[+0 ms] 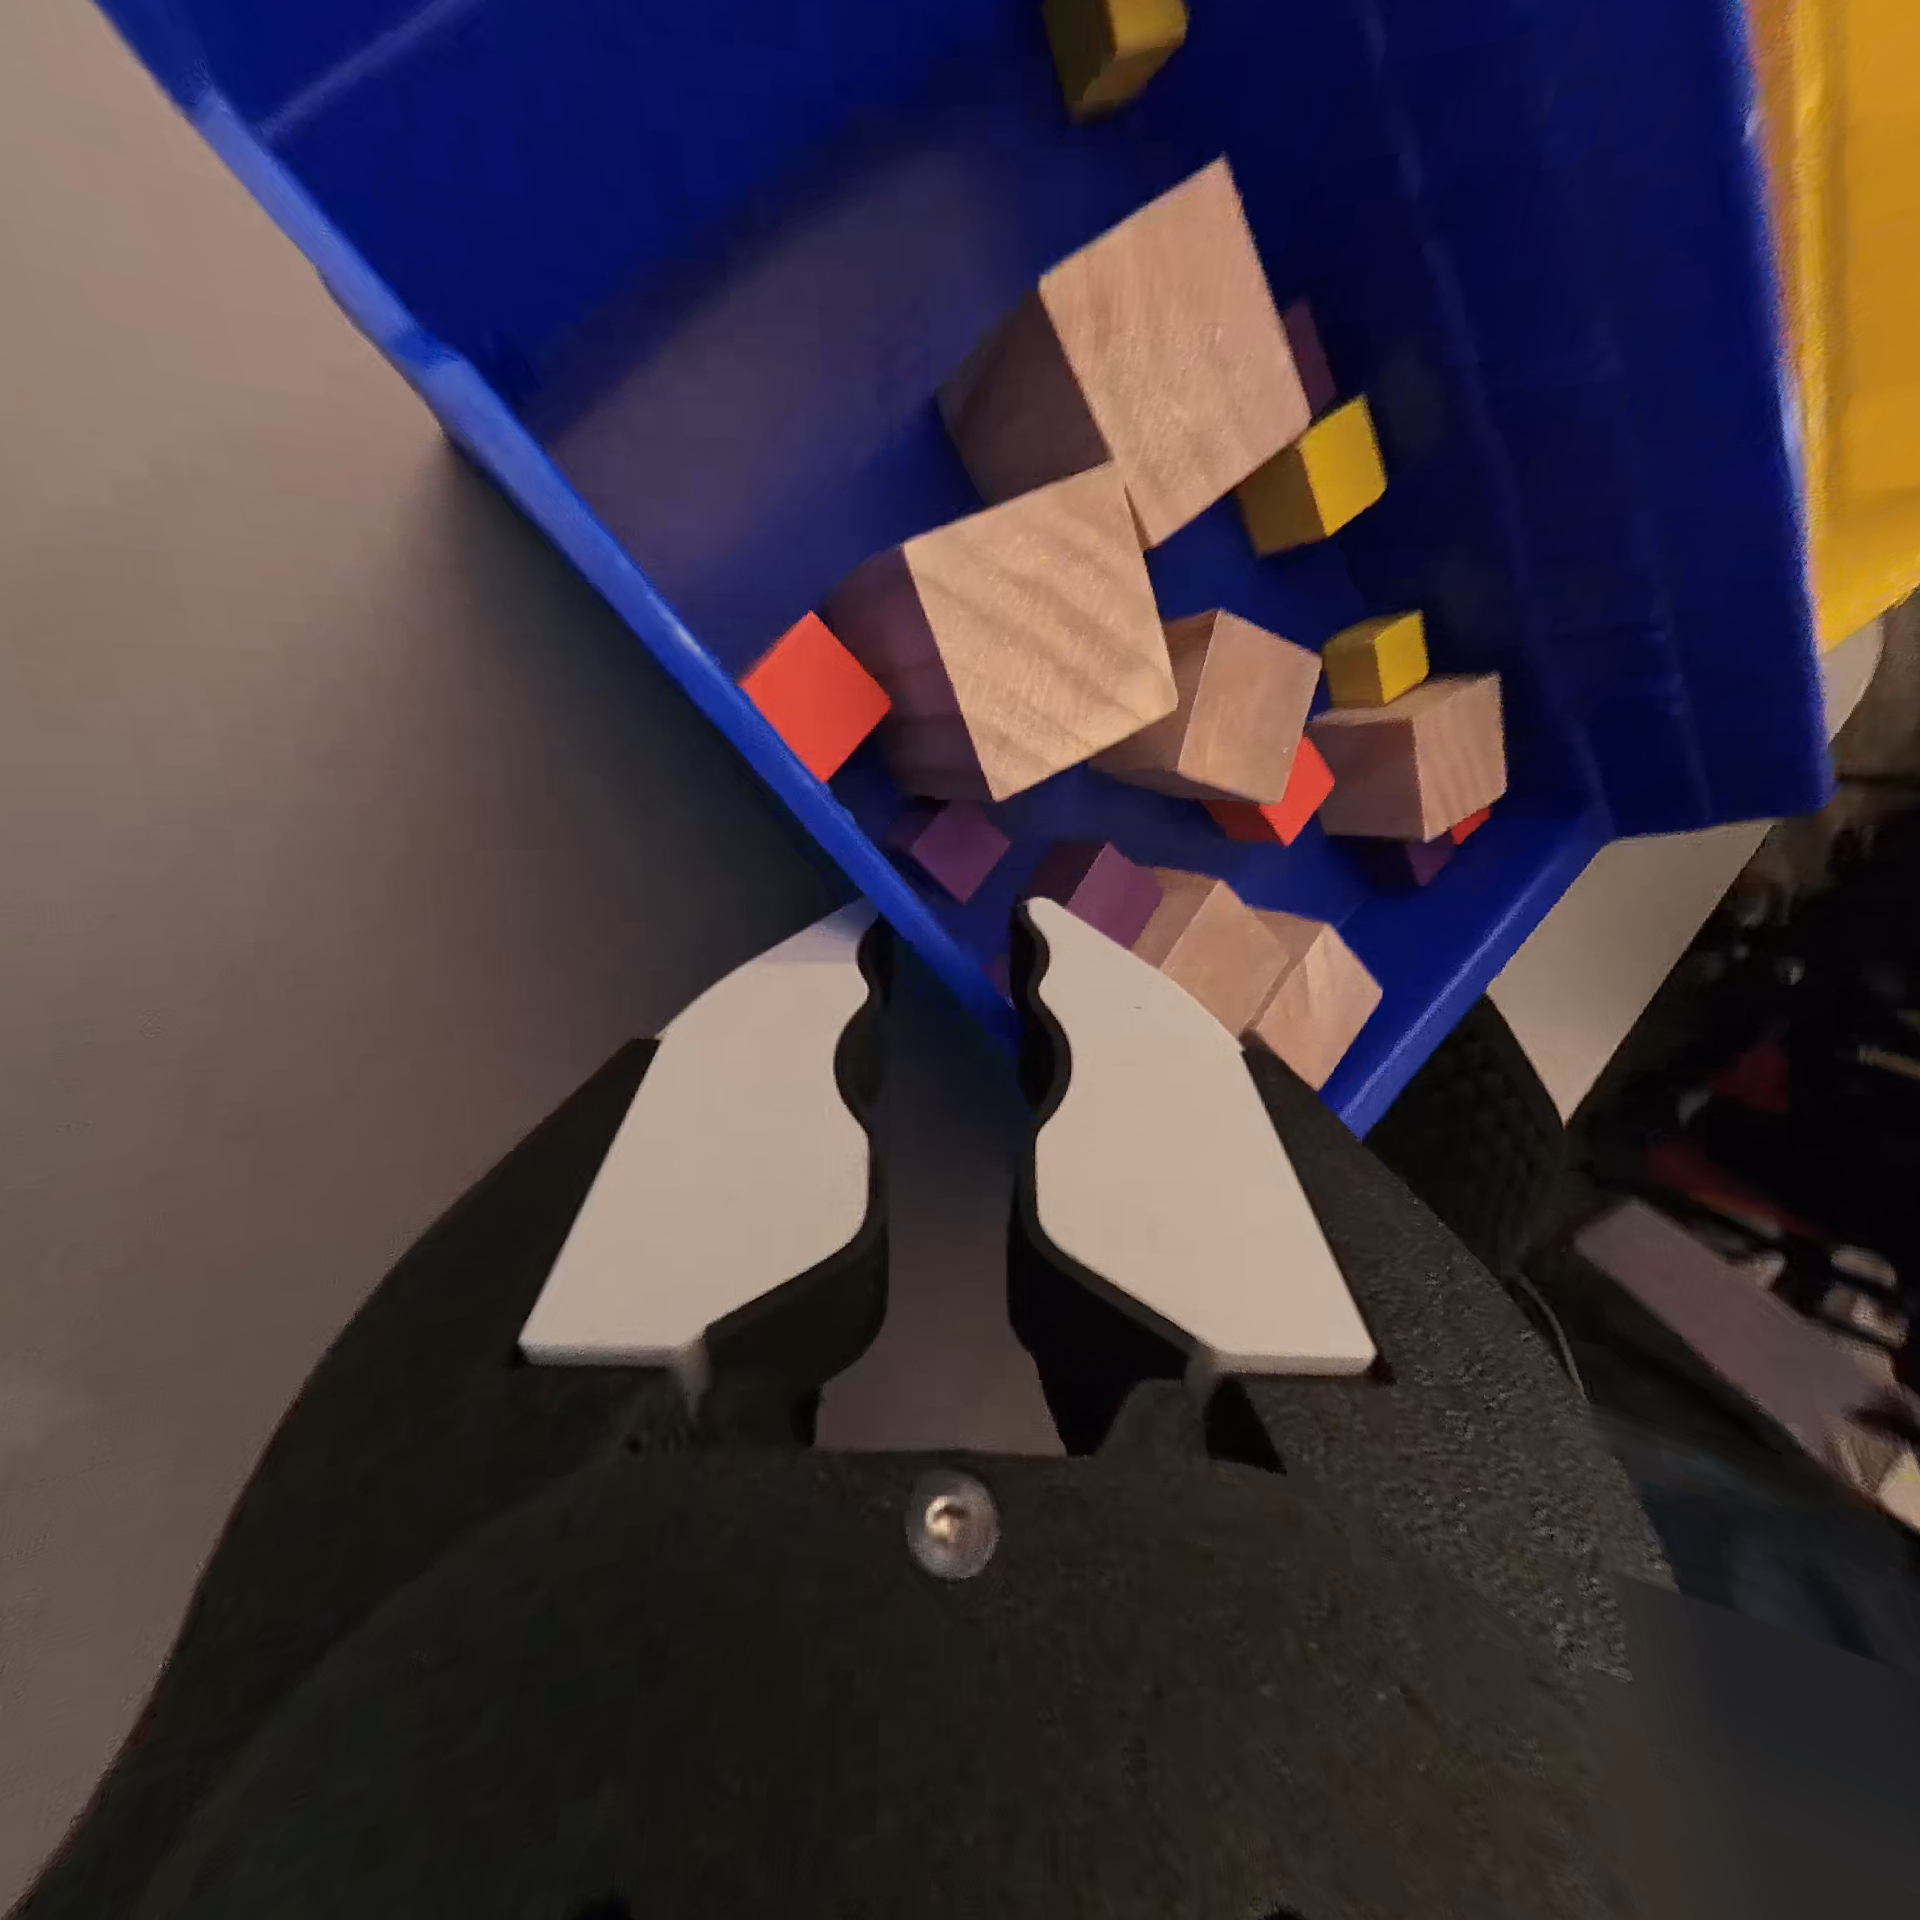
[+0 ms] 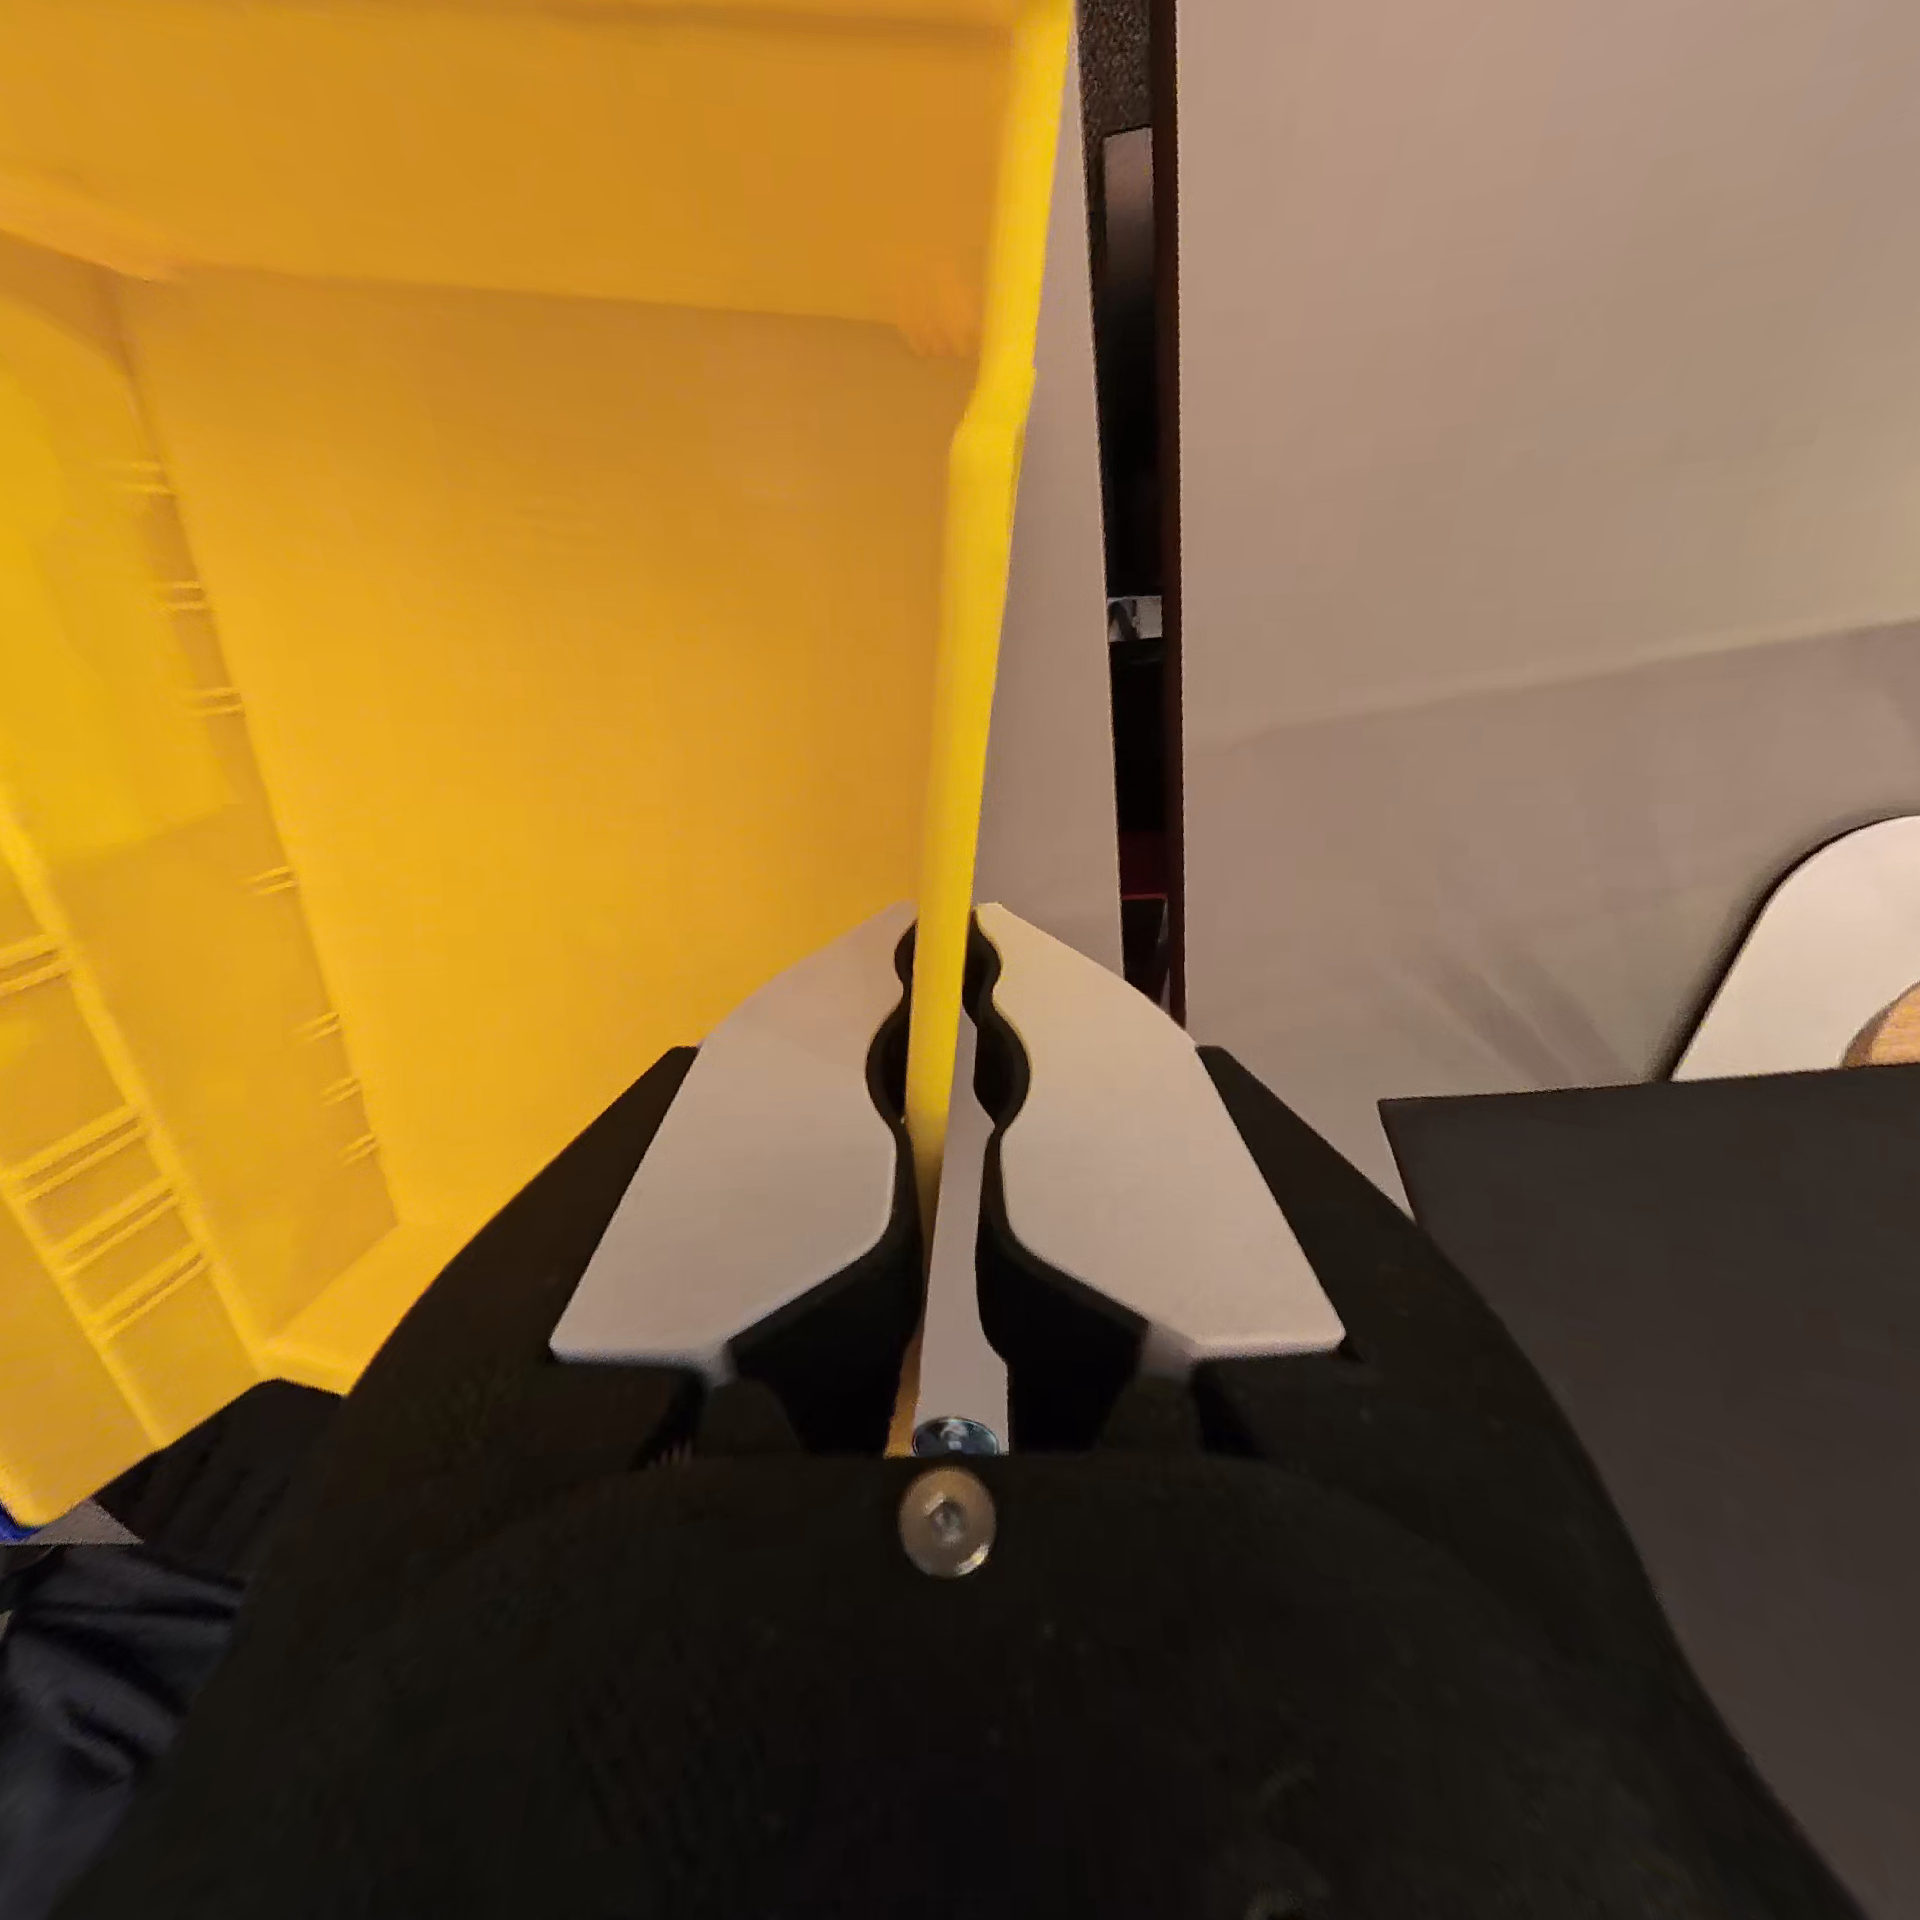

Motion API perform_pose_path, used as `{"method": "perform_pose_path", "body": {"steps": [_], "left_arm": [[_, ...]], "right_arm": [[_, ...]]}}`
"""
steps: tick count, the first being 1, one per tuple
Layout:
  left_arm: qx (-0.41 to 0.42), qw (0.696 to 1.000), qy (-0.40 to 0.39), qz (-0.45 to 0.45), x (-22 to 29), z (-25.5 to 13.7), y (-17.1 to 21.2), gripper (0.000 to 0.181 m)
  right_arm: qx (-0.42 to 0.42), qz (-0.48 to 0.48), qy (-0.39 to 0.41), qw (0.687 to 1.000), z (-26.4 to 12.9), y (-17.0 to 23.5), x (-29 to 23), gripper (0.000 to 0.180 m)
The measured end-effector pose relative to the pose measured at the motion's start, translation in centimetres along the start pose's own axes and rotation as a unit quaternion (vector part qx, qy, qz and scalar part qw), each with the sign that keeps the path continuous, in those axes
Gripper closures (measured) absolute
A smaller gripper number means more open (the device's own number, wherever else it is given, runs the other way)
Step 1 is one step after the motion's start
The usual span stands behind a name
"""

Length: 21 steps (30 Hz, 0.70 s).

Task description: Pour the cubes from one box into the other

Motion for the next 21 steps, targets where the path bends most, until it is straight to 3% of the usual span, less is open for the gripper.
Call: {"method": "perform_pose_path", "body": {"steps": [3,7,10,15,21], "left_arm": [[-0.104,0.993,-0.045,-0.028,0.0,0.4,-0.3,0.163],[-0.183,0.974,-0.110,-0.073,0.2,0.7,-0.5,0.168],[-0.198,0.964,-0.096,-0.151,-0.3,0.6,-0.4,0.172],[-0.225,0.955,-0.111,-0.156,-3.1,-1.4,1.6,0.172],[-0.220,0.953,-0.113,-0.177,-10.5,-6.3,5.4,0.173]], "right_arm": [[0.004,0.009,-0.010,1.000,0.6,0.2,-0.2,0.174],[0.015,0.020,-0.014,1.000,1.3,0.2,-0.6,0.175],[0.011,0.023,-0.021,0.999,1.6,0.4,-1.2,0.175],[0.014,0.014,-0.031,0.999,1.7,0.2,-2.6,0.175],[0.021,0.000,-0.064,0.998,2.8,-1.4,-6.2,0.175]]}}
Point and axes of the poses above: each gripper's, where its closed fingertips meet, z out along the fingers, y out of its underside, x = y × z across the jaws, the point moved 5 cm from there along -z, back along the fingers, and after that the axes turned 15 degrees about -z, right-handed, at the moved point
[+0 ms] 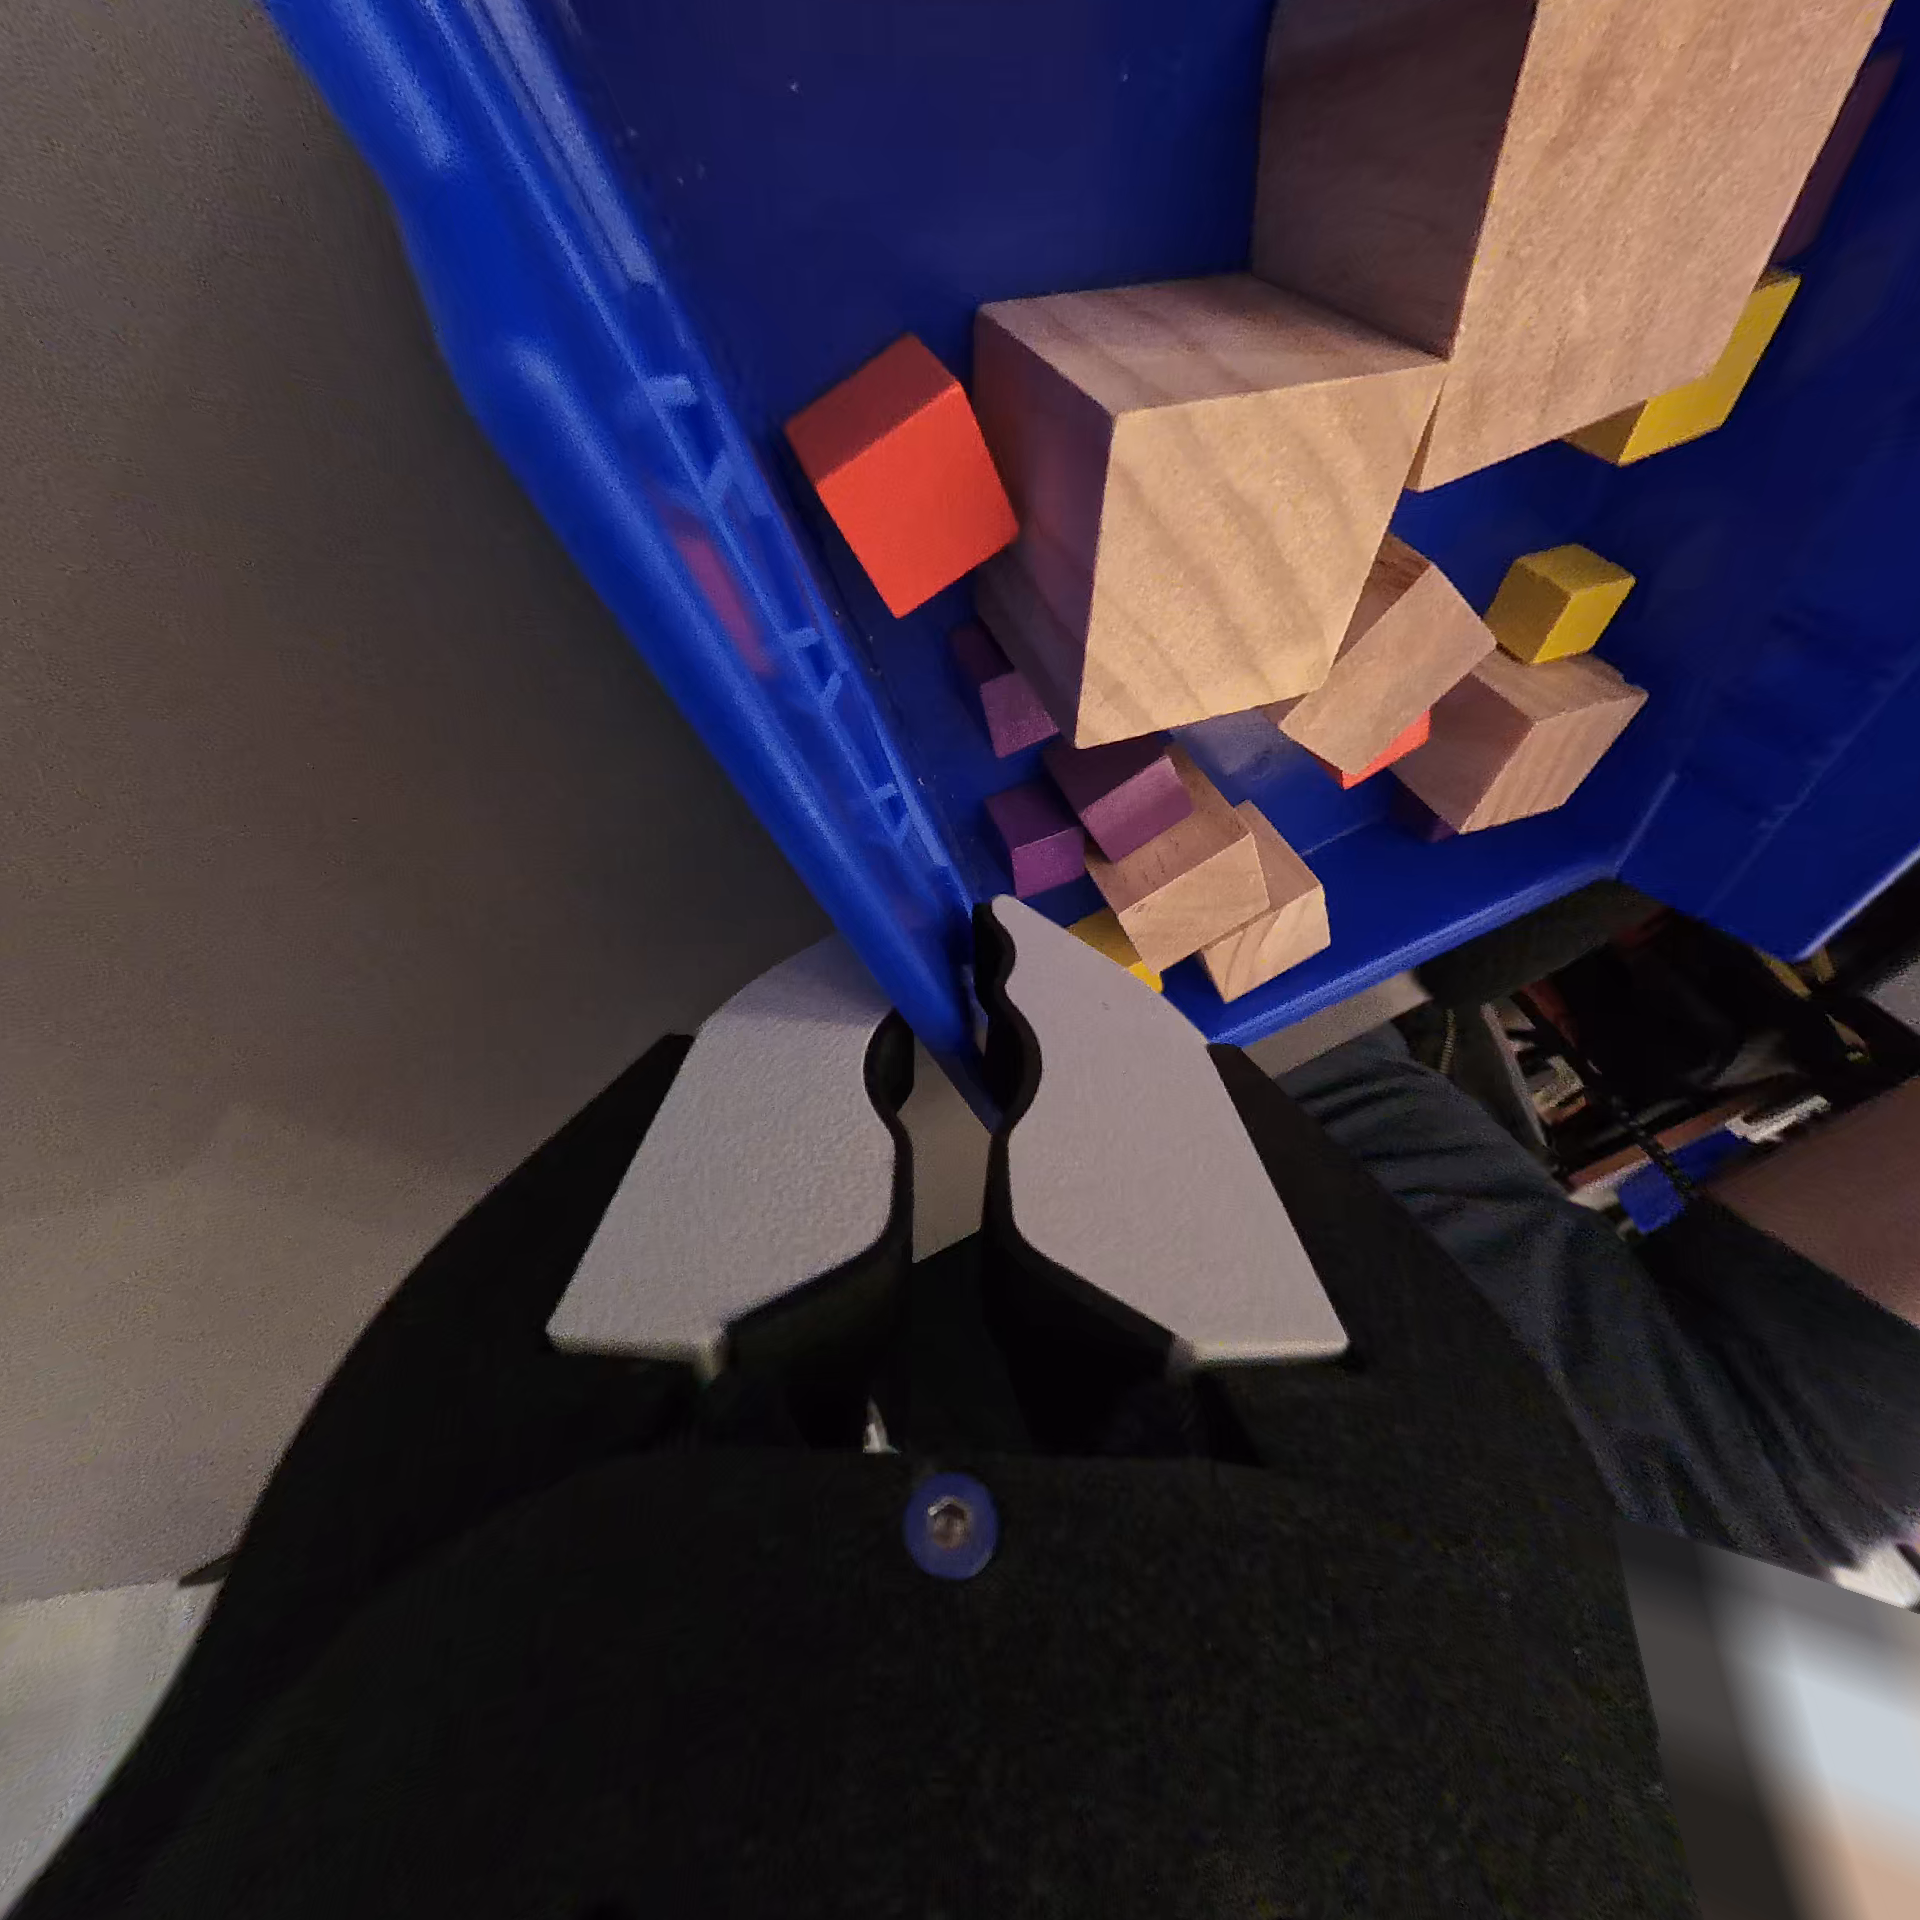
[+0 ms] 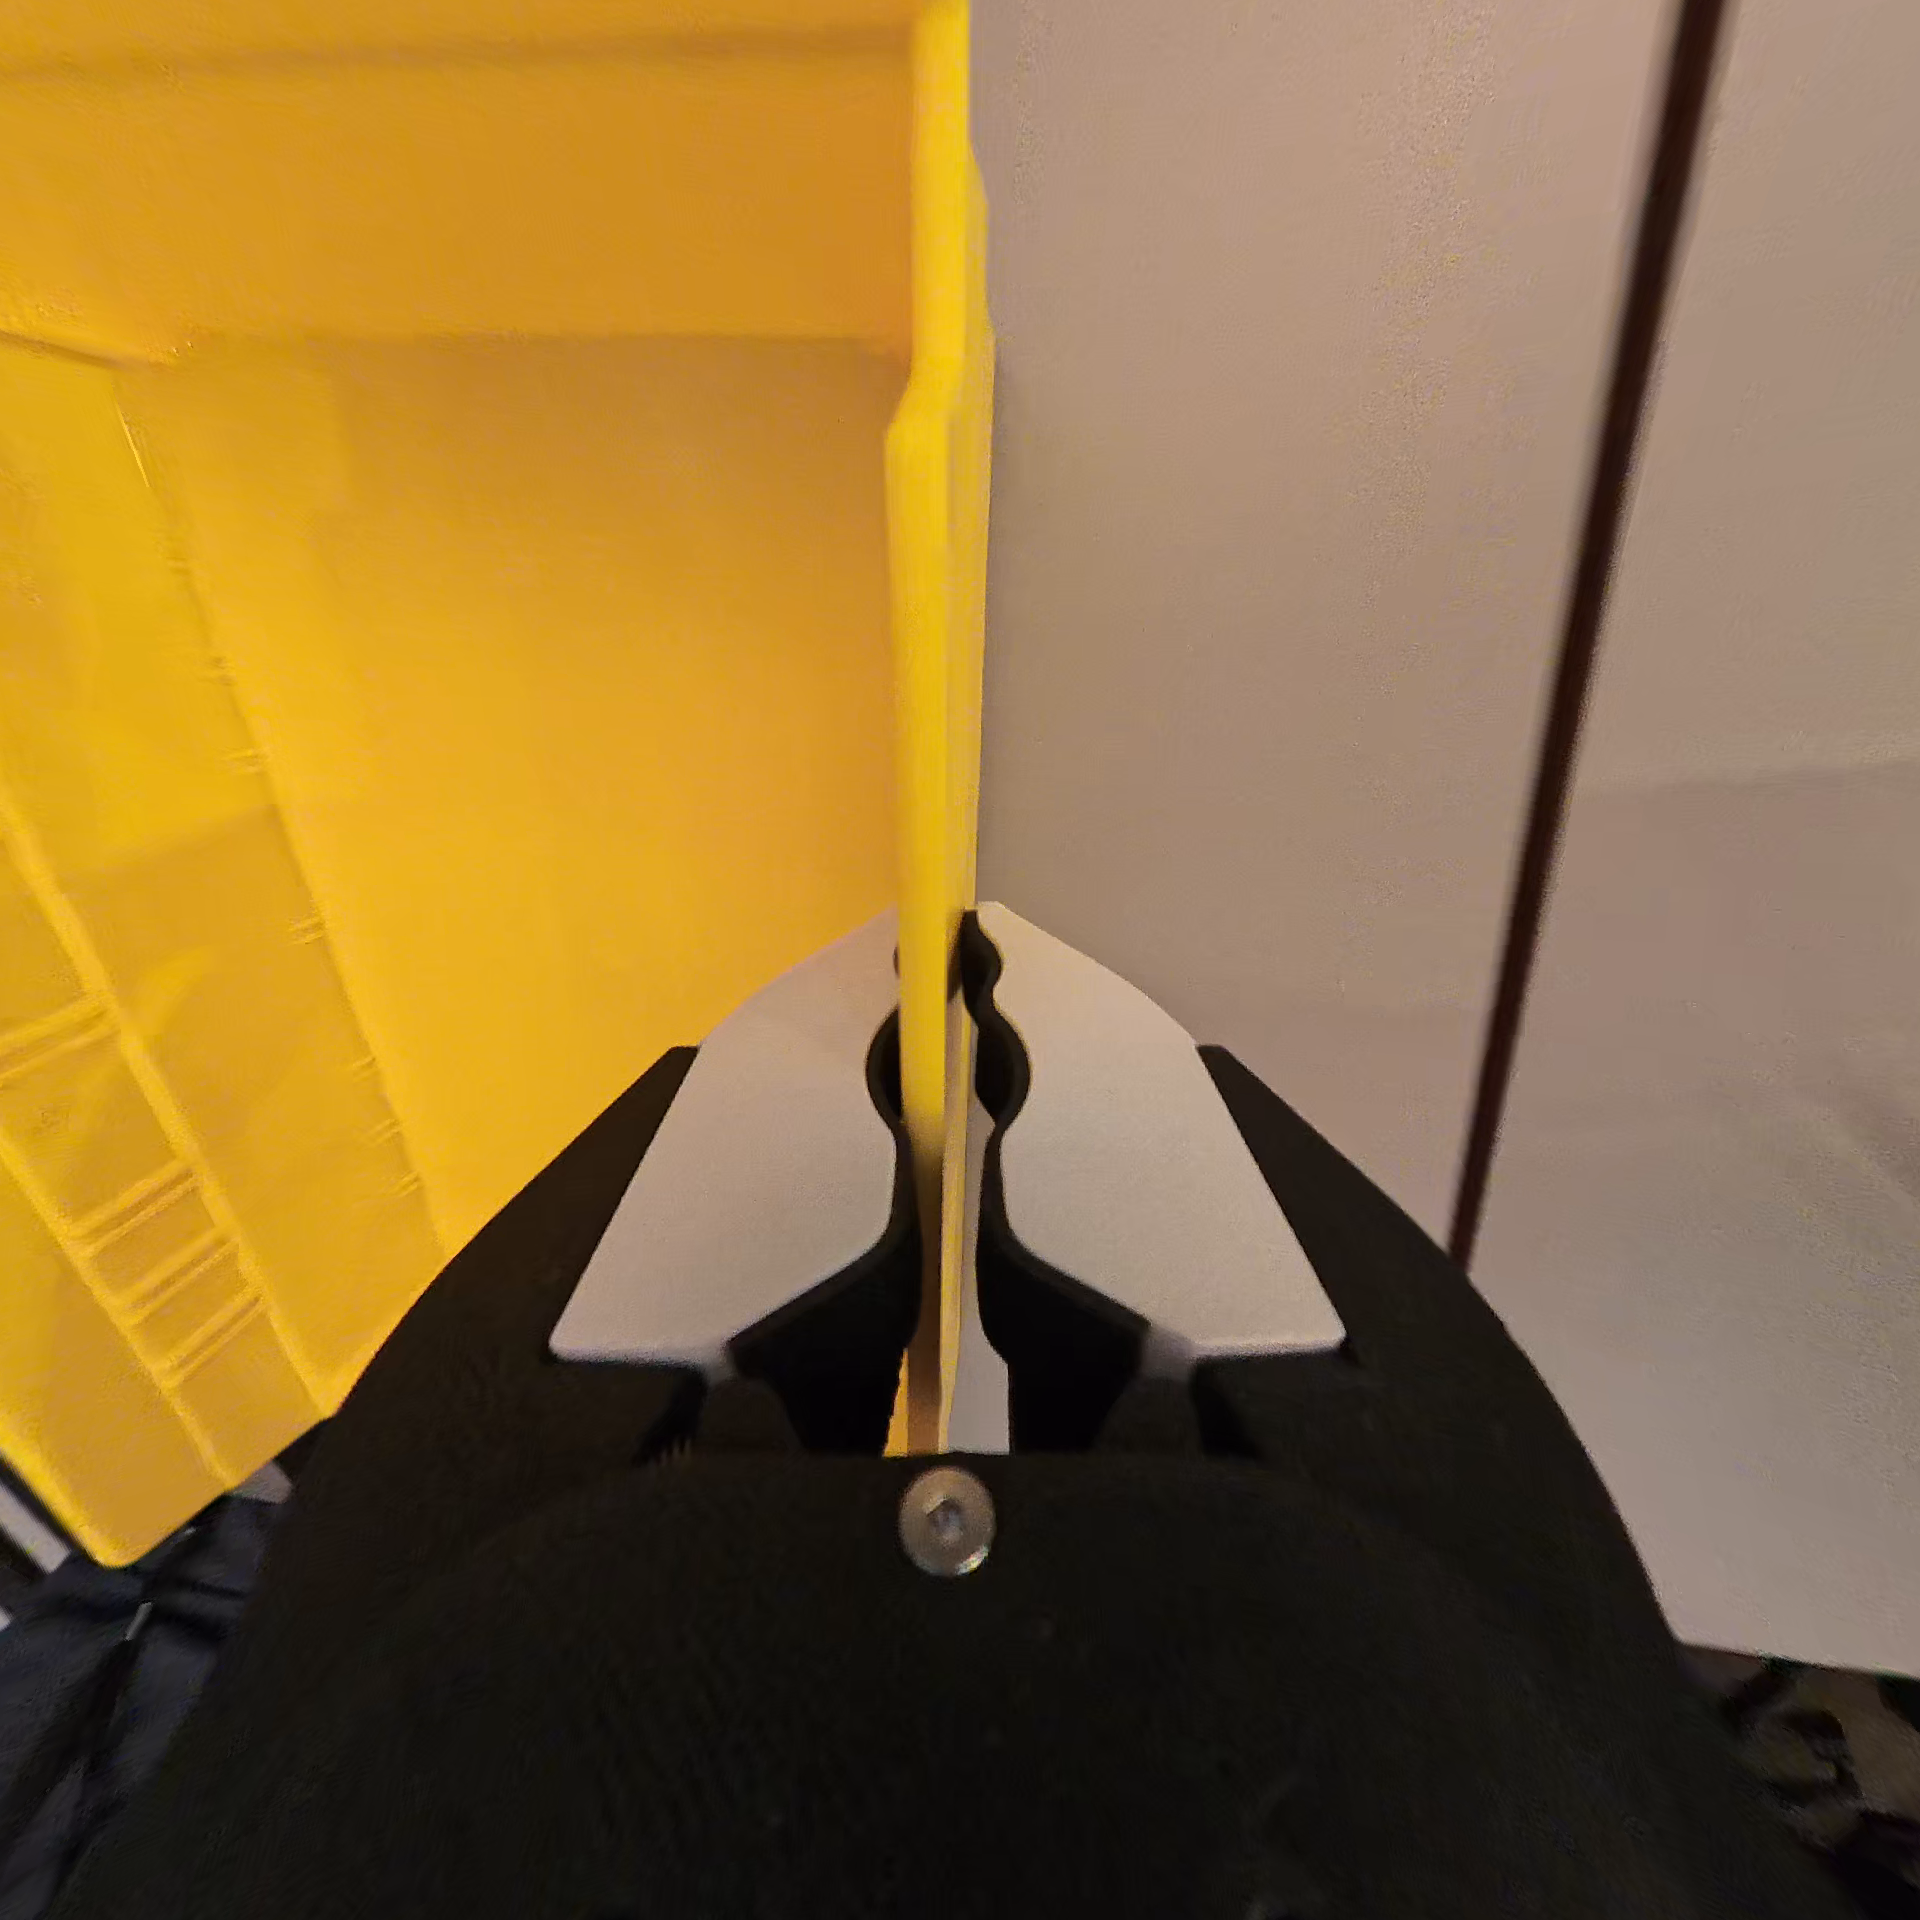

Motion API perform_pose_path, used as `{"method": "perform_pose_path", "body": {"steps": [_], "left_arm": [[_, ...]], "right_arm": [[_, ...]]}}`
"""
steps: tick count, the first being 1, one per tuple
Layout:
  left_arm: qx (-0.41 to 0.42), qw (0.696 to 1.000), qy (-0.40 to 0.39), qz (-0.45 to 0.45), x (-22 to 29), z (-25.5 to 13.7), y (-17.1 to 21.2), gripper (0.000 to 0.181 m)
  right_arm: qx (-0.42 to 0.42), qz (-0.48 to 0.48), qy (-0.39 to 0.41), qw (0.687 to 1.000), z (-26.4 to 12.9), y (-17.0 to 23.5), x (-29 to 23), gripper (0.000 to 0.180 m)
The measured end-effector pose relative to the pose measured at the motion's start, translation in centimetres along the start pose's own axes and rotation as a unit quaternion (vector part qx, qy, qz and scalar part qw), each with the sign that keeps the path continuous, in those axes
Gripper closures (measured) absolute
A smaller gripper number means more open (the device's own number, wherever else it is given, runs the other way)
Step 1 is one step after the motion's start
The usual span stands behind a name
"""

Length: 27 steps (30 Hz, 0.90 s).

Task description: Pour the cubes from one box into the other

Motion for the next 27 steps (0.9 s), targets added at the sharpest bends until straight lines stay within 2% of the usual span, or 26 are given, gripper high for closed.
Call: {"method": "perform_pose_path", "body": {"steps": [9,14,21,27], "left_arm": [[0.037,0.994,0.008,-0.104,-17.4,-2.7,4.9,0.176],[0.061,0.988,0.015,-0.142,-24.7,-3.7,7.4,0.176],[0.087,0.983,0.032,-0.159,-30.8,-4.4,9.8,0.176],[0.112,0.981,0.027,-0.153,-33.4,-4.8,10.5,0.176]], "right_arm": [[-0.012,-0.046,-0.016,0.999,2.1,-3.9,-8.7,0.174],[-0.024,-0.036,-0.018,0.999,2.8,-4.9,-12.2,0.174],[-0.031,-0.050,-0.014,0.998,3.5,-5.6,-15.8,0.174],[-0.026,-0.068,0.009,0.997,3.6,-6.0,-16.8,0.172]]}}
Point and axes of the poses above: each gripper's, where its closed fingertips meet, z out along the fingers, y out of its underside, x = y × z across the jaws, the point moved 5 cm from there along -z, back along the fingers, and after that the axes turned 15 degrees about -z, right-handed, at the moved point
